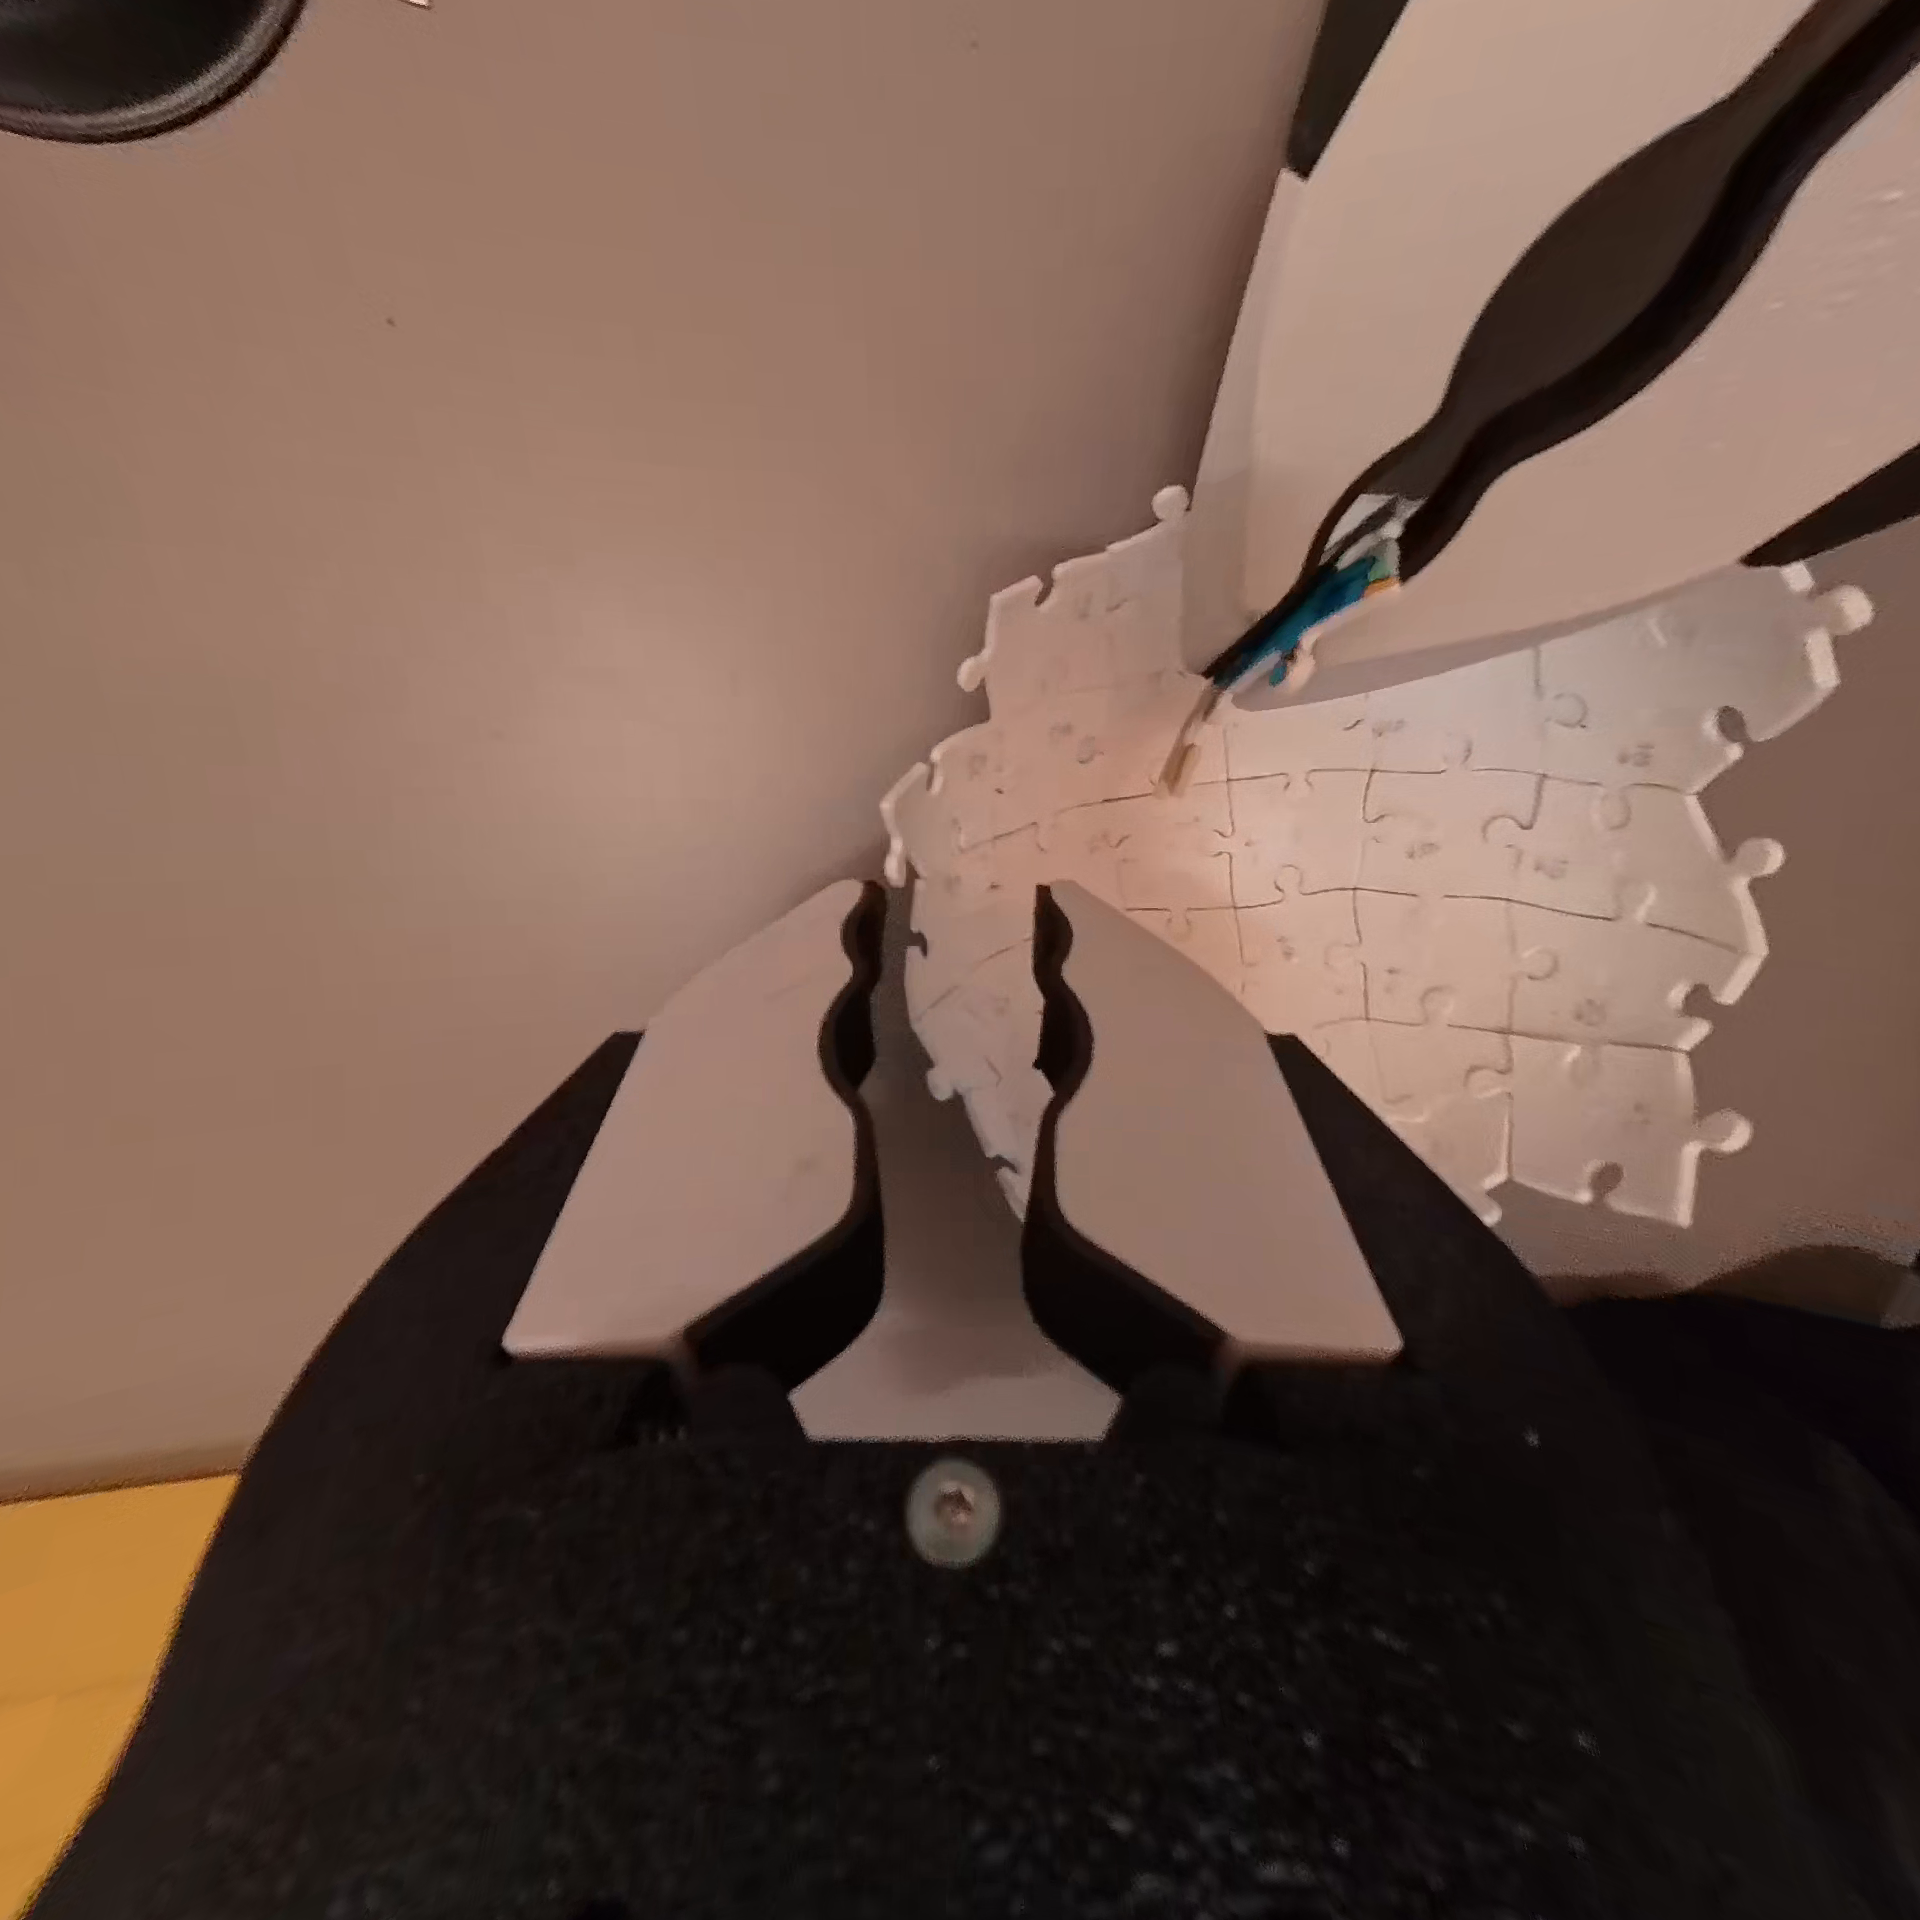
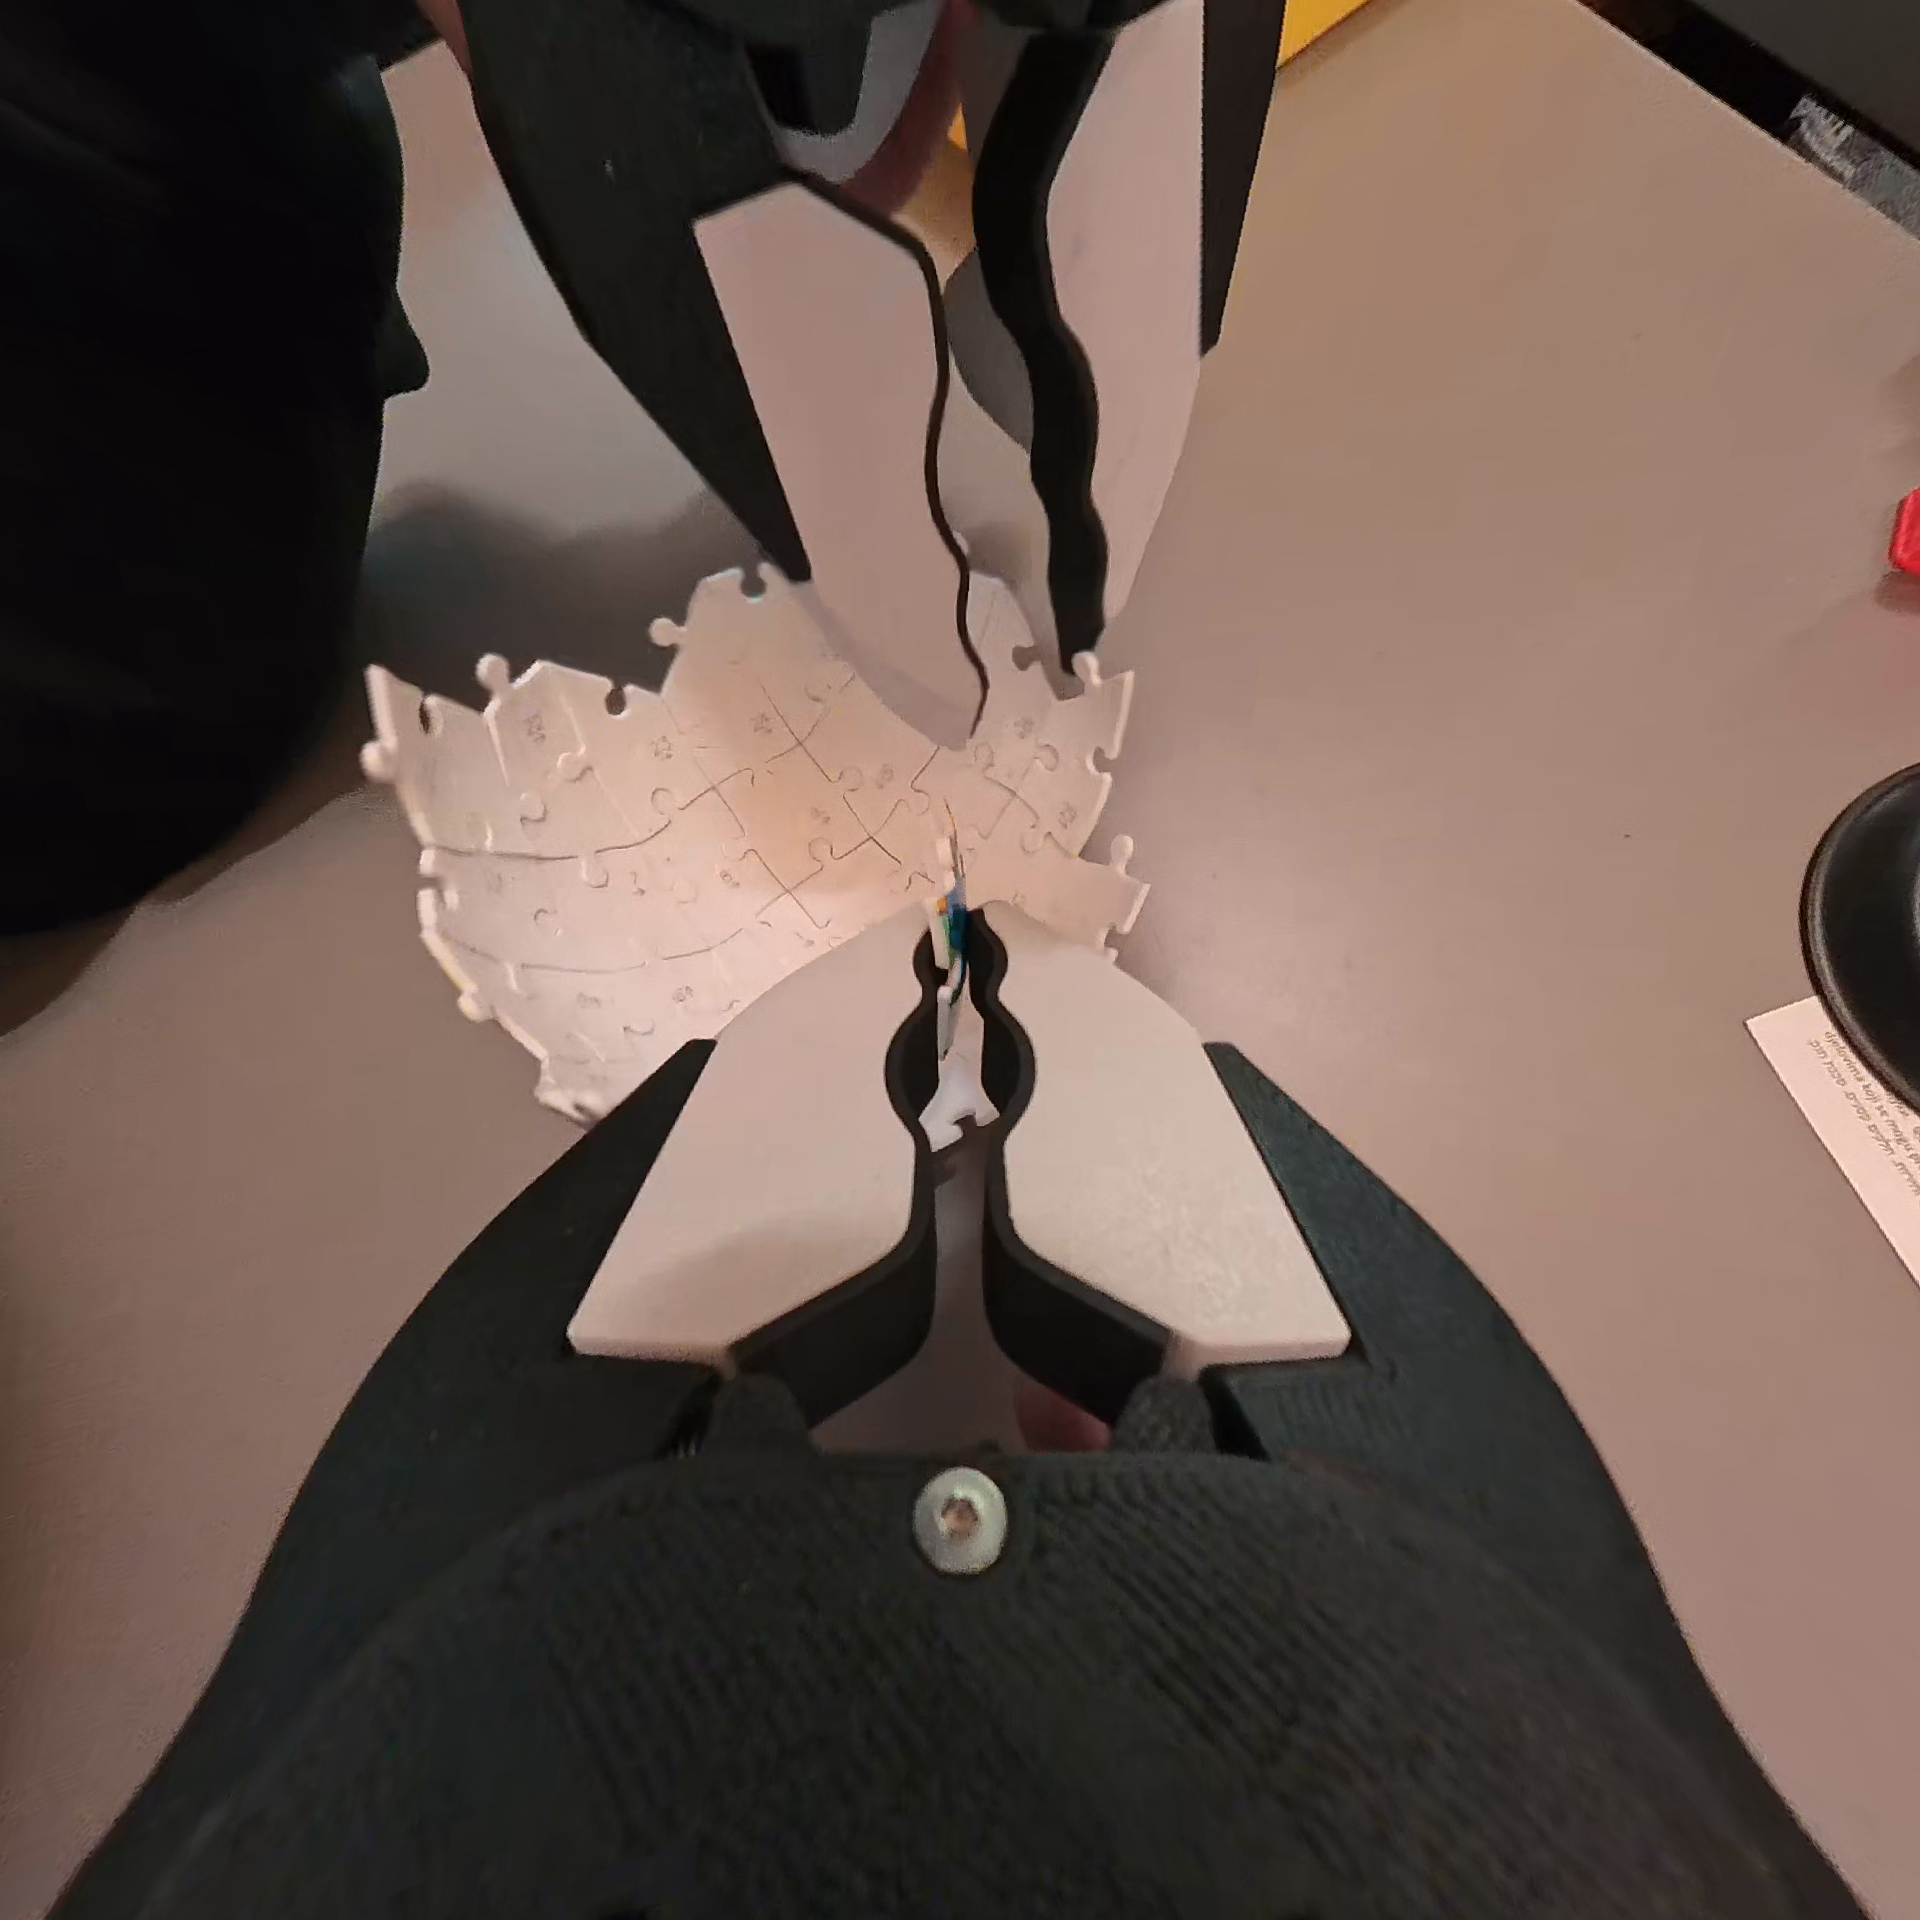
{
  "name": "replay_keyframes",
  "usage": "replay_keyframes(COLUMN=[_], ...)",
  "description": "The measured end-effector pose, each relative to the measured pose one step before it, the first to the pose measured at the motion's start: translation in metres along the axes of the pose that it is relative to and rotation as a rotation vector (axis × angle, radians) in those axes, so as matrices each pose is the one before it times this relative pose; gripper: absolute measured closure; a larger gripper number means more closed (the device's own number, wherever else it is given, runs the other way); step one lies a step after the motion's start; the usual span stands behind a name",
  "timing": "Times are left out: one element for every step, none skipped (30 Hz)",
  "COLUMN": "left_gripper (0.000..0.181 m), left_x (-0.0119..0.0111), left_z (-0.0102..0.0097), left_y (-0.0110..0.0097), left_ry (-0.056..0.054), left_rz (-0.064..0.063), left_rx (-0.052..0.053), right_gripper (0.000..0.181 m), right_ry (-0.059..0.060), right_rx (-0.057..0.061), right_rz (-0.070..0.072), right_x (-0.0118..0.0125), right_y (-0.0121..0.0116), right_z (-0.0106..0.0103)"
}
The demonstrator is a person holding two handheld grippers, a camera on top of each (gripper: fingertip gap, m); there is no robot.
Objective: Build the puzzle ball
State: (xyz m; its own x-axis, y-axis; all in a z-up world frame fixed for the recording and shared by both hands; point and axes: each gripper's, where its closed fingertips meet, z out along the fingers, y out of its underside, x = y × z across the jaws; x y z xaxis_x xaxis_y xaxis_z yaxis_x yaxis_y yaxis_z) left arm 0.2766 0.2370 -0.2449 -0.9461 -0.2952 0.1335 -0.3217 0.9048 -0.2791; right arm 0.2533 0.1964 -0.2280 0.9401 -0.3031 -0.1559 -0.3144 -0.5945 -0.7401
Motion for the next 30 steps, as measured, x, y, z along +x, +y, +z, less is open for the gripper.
replay_keyframes(left_gripper=[0.15, 0.149, 0.149, 0.152, 0.154, 0.157, 0.159, 0.162, 0.166, 0.169, 0.172, 0.177, 0.178, 0.178, 0.179, 0.178, 0.178, 0.177, 0.176, 0.176, 0.176, 0.176, 0.174, 0.174, 0.174, 0.174, 0.176, 0.177, 0.176, 0.177], left_x=[-0.00177, -0.0013, -0.00179, -0.00164, -0.00023, -0.00033, -0.00019, 0.00208, 0.00343, 0.00261, 0.00204, 0.00148, 0.00032, -0.00023, 0.00028, 0.0006, 0.00035, -0.00012, -0.00063, -0.00024, 0.00012, 0.00006, 0.00017, 0.00057, -0.0002, -0.00067, -0.00018, 0.00038, 0.00012, -0.0003], left_z=[-0.0007, -0.00101, -0.00114, -0.0009, -0.00032, 0.00012, 0.00056, 0.00063, 0.00056, 0.00028, -0.00026, -0.00058, -0.00077, -0.00071, -0.00039, 0.00017, 0.00052, 0.00075, 0.00078, 0.00076, 0.00067, 0.00058, 0.0004, 0.00035, 0.00028, 0.00008, 0.00008, 0.00026, 0.00029, 0.00033], left_y=[-0.00012, 0.00011, -0.00055, -0.00105, -0.00121, -0.00141, -0.00107, -0.00068, -0.00066, -0.0008, -0.00112, -0.00089, -0.00077, -0.00039, 0.00018, 0.00063, 0.00104, 0.00108, 0.00089, 0.0003, 0.00006, -0.00014, -0.00051, -0.00024, -0.00001, -0.00007, -0.00049, -0.00068, -0.00056, 0.00004], left_ry=[-0.0059, -0.0039, -0.0071, -0.0067, 0.0023, 0.0005, -0.0012, 0.0117, 0.0204, 0.0143, 0.0111, 0.0072, -0.0016, -0.004, 0.0016, 0.0047, 0.0038, 0.001, -0.0007, 0.0018, 0.0053, 0.0054, 0.0074, 0.011, 0.0065, 0.0027, 0.0061, 0.0113, 0.0119, 0.0096], left_rz=[-0.0065, -0.0083, -0.0058, -0.0047, -0.0018, 0.0073, 0.0124, 0.0111, 0.0103, 0.0098, 0.0071, 0.0059, 0.0048, 0.0013, -0.0017, 0.0008, 0.0034, 0.0025, 0.0008, 0.001, 0.0007, 0.0014, -0.0003, -0.002, -0.0024, -0.0021, -0.0021, -0.0028, -0.0043, -0.0072], left_rx=[0.0062, 0.0048, 0.0075, 0.0094, 0.0076, 0.006, 0.0036, 0.001, 0.0018, 0.0044, 0.0056, 0.0051, 0.0043, 0.0026, 0.0005, -0.0013, -0.0036, -0.0056, -0.0043, -0.0013, 0.0012, 0.0036, 0.0064, 0.0065, 0.0045, 0.0044, 0.0071, 0.0099, 0.0092, 0.0066], right_gripper=[0.179, 0.179, 0.179, 0.179, 0.179, 0.179, 0.179, 0.179, 0.179, 0.179, 0.179, 0.179, 0.179, 0.179, 0.179, 0.179, 0.179, 0.179, 0.179, 0.179, 0.179, 0.179, 0.179, 0.179, 0.179, 0.179, 0.179, 0.179, 0.179, 0.179], right_ry=[-0.0036, -0.0067, -0.009, -0.0075, -0.004, 0.0, 0.0031, 0.0031, 0.0026, 0.0045, 0.0068, 0.0076, 0.0089, 0.0091, 0.0027, 0.0017, 0.0045, 0.0032, -0.0048, -0.0109, -0.0105, -0.0114, -0.0139, -0.0127, -0.0068, -0.0037, 0.0006, 0.0017, -0.0015, -0.0009], right_rx=[0.0008, 0.0039, 0.0055, 0.0044, 0.0022, 0.002, 0.0013, 0.0001, 0.0019, 0.0018, 0.005, 0.0111, 0.015, 0.0155, 0.0046, -0.0039, -0.0091, -0.009, -0.0052, 0.0012, 0.0009, -0.0095, -0.0117, -0.0036, 0.0023, -0.0012, -0.0061, -0.0028, -0.0006, -0.001], right_rz=[0.0009, 0.0038, 0.0079, 0.0067, 0.0027, -0.0009, 0.0004, 0.0002, -0.0018, -0.0021, -0.0031, -0.0034, -0.0032, -0.0051, -0.0083, -0.0109, -0.0083, -0.0057, -0.0058, -0.0093, -0.0071, -0.0015, 0.0002, 0.003, 0.005, 0.0006, -0.0036, -0.0057, -0.0005, 0.0034], right_x=[-0.00019, -0.00046, -0.0005, -0.00032, 0.00023, 0.0009, 0.00139, 0.00148, 0.00134, 0.00183, 0.0022, 0.00225, 0.00233, 0.00186, 0.00065, 0.00095, 0.00198, 0.00211, 0.00095, -0.00011, -0.00013, 0.00032, 0.00025, 0.00013, 0.00042, 0.00059, 0.00093, 0.00084, 0.00008, 0.00024], right_y=[0.00081, 0.00026, -0.00033, -0.00046, -0.00044, -0.00078, -0.00073, -0.00059, -0.00091, -0.00123, -0.00222, -0.00349, -0.00469, -0.00497, -0.00337, -0.00166, -0.00036, 0.00003, -0.00031, -0.00119, -0.00095, 0.00045, 0.00102, -0.00004, -0.00059, -0.00027, 0.00037, -0.00014, -0.00038, -0.00022], right_z=[-0.00015, -0.00046, -0.00069, -0.00076, -0.00104, -0.00123, -0.00112, -0.00105, -0.00107, -0.00123, -0.00157, -0.00165, -0.00147, -0.001, -0.00016, 0.0009, 0.00167, 0.00202, 0.0021, 0.00191, 0.00179, 0.00192, 0.00208, 0.00183, 0.0014, 0.00112, 0.00072, 0.00051, 0.00045, 0.00036])
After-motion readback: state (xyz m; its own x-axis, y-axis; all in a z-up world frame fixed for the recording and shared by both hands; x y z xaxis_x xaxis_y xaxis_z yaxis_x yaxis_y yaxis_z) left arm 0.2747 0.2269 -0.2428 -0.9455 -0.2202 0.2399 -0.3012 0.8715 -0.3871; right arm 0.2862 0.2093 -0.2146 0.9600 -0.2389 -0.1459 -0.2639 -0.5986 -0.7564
